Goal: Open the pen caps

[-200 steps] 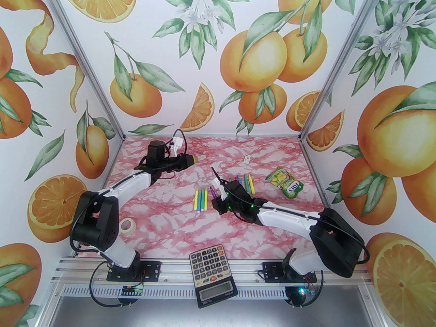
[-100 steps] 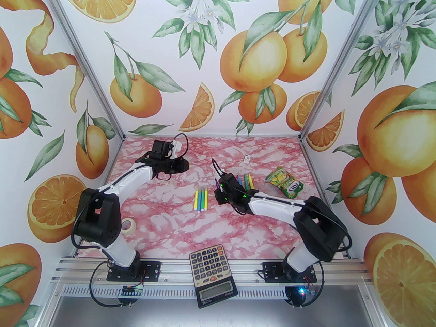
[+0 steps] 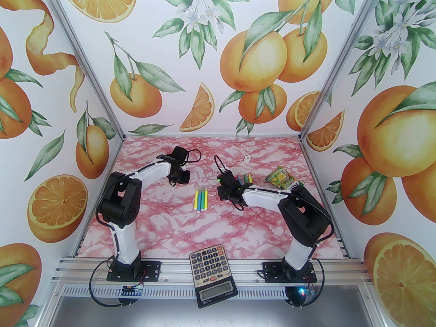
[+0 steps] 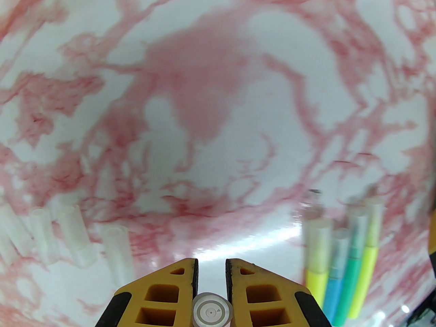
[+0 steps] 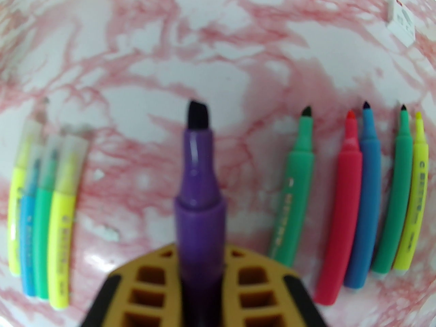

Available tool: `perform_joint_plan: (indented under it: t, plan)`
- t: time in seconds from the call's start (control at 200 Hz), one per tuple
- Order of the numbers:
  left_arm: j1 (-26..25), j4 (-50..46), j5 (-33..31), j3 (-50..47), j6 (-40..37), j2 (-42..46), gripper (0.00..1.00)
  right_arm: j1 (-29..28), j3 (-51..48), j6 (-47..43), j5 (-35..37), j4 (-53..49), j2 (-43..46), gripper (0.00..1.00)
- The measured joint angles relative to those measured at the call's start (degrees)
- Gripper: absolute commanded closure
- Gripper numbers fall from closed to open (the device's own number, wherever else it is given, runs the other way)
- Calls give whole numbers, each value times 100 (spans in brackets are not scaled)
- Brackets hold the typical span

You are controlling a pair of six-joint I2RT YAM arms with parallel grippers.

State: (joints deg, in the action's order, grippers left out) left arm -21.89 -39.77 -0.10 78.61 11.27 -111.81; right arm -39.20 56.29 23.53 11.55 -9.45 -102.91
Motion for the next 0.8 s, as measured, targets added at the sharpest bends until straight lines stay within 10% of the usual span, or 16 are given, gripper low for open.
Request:
perform_joint_plan:
  t: [0.801]
  plan:
    - [-39, -413, -787, 31, -170, -308, 77, 0, 260, 63, 461, -402, -223, 73]
